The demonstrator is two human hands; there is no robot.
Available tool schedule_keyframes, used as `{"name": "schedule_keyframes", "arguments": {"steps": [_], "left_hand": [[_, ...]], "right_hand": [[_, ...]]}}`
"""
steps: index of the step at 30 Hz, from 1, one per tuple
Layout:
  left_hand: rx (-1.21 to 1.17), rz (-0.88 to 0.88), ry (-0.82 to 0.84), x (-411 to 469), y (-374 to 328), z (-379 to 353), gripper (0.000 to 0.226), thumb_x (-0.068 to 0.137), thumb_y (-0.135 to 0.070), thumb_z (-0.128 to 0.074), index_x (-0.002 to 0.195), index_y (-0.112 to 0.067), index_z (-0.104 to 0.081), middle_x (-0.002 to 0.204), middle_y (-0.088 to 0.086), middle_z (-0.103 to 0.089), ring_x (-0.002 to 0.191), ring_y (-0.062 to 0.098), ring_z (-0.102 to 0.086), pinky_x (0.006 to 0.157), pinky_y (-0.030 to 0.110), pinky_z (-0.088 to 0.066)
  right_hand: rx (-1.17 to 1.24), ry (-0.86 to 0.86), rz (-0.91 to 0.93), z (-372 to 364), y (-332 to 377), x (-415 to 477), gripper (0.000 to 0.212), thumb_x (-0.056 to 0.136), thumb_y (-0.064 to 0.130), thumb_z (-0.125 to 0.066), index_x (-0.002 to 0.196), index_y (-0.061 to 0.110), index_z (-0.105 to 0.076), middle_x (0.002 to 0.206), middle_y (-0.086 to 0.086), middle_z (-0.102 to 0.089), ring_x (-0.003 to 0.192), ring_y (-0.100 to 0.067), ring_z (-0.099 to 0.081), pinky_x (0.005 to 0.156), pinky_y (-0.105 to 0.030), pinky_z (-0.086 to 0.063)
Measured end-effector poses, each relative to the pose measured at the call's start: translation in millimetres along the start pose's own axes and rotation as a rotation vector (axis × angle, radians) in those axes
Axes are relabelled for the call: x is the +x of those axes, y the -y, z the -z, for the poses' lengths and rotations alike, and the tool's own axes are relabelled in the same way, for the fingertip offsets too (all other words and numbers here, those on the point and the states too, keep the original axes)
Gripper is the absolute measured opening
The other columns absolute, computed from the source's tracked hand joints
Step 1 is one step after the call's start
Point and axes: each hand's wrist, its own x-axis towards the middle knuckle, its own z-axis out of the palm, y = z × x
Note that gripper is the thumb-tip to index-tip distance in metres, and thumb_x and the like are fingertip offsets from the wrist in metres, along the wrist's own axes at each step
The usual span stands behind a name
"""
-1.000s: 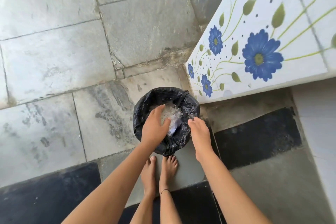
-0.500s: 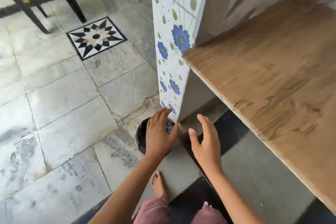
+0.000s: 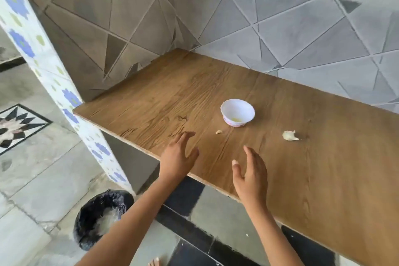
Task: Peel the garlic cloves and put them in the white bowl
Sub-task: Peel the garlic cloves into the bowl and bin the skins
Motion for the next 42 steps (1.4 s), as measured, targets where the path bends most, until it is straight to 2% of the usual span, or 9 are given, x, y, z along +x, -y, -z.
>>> {"name": "schedule_keyframes", "arguments": {"steps": [8,15,19,23,29,33,36,39,42], "left_hand": [[0.156,-0.041,0.217,72.5,-39.1,-51.9,0.035,0.087,-0.018,-0.059,0.122,-0.017,-0.062,0.124,0.003,-0.061,0.105,0.023,-0.061,0.086,0.036,-0.051],[0.254,-0.077,0.316,99.8,-29.2,-70.6,0.019,0.089,-0.014,-0.055,0.101,-0.010,-0.069,0.101,0.008,-0.065,0.091,0.026,-0.061,0.072,0.034,-0.050],[0.167,-0.052,0.231,114.8,-34.9,-54.5,0.015,0.084,-0.019,-0.060,0.095,-0.019,-0.070,0.092,-0.003,-0.070,0.086,0.019,-0.063,0.066,0.026,-0.047],[0.099,-0.170,0.202,142.7,-67.0,-53.3,0.019,0.084,-0.018,-0.058,0.097,-0.024,-0.071,0.095,-0.008,-0.070,0.083,0.015,-0.062,0.064,0.022,-0.038],[0.551,-0.196,0.472,182.5,-92.2,-90.8,0.024,0.091,-0.022,-0.049,0.109,-0.025,-0.064,0.108,-0.003,-0.062,0.094,0.018,-0.061,0.069,0.026,-0.041],[0.616,-0.183,0.564,191.2,-91.4,-95.4,0.023,0.091,-0.026,-0.050,0.110,-0.026,-0.063,0.099,-0.007,-0.055,0.088,0.015,-0.057,0.071,0.025,-0.039],[0.454,-0.225,0.529,197.2,-87.5,-95.1,0.022,0.088,-0.016,-0.054,0.097,-0.032,-0.065,0.108,-0.007,-0.063,0.096,0.016,-0.063,0.078,0.027,-0.049],[0.252,-0.348,0.429,189.9,-103.1,-93.0,0.027,0.084,-0.009,-0.054,0.095,-0.029,-0.068,0.105,-0.005,-0.069,0.093,0.018,-0.065,0.081,0.033,-0.054],[0.096,-0.546,0.483,164.5,-137.0,-109.6,0.027,0.085,-0.007,-0.057,0.106,-0.019,-0.070,0.107,-0.004,-0.069,0.096,0.018,-0.065,0.082,0.029,-0.052]], "right_hand": [[-0.375,0.144,-0.114,28.5,-67.8,26.5,0.060,0.084,0.040,-0.035,0.117,-0.003,-0.061,0.119,-0.023,-0.062,0.111,-0.041,-0.058,0.092,-0.052,-0.047],[-0.516,0.253,-0.212,28.0,-75.5,26.7,0.080,0.086,0.053,-0.002,0.146,0.012,-0.032,0.154,-0.013,-0.026,0.143,-0.030,-0.020,0.116,-0.044,-0.010],[-0.519,0.294,-0.239,28.4,-78.1,26.3,0.067,0.095,0.053,-0.011,0.149,0.016,-0.024,0.157,-0.008,-0.017,0.145,-0.026,-0.013,0.117,-0.041,-0.005],[-0.498,0.279,-0.250,26.6,-78.9,25.7,0.084,0.082,0.060,0.000,0.147,0.015,-0.030,0.155,-0.009,-0.023,0.144,-0.027,-0.018,0.116,-0.042,-0.008],[-0.490,0.293,-0.267,28.3,-76.8,25.2,0.089,0.076,0.064,0.009,0.150,0.022,-0.018,0.159,-0.001,-0.007,0.146,-0.017,-0.001,0.112,-0.031,0.012],[-0.471,0.256,-0.259,29.0,-74.2,24.3,0.086,0.079,0.063,0.003,0.149,0.021,-0.023,0.159,-0.001,-0.011,0.146,-0.017,-0.005,0.112,-0.030,0.012],[-0.403,0.245,-0.254,30.0,-75.4,23.4,0.083,0.081,0.063,-0.003,0.147,0.020,-0.028,0.158,-0.001,-0.016,0.146,-0.017,-0.008,0.113,-0.029,0.009],[-0.198,0.156,-0.305,34.3,-75.2,23.9,0.064,0.092,0.058,-0.028,0.142,0.019,-0.039,0.152,0.001,-0.030,0.143,-0.016,-0.021,0.117,-0.029,-0.007],[-0.002,0.062,-0.381,42.0,-76.5,28.7,0.047,0.096,0.037,-0.048,0.140,0.021,-0.042,0.146,0.003,-0.039,0.136,-0.013,-0.033,0.109,-0.025,-0.026]]}}
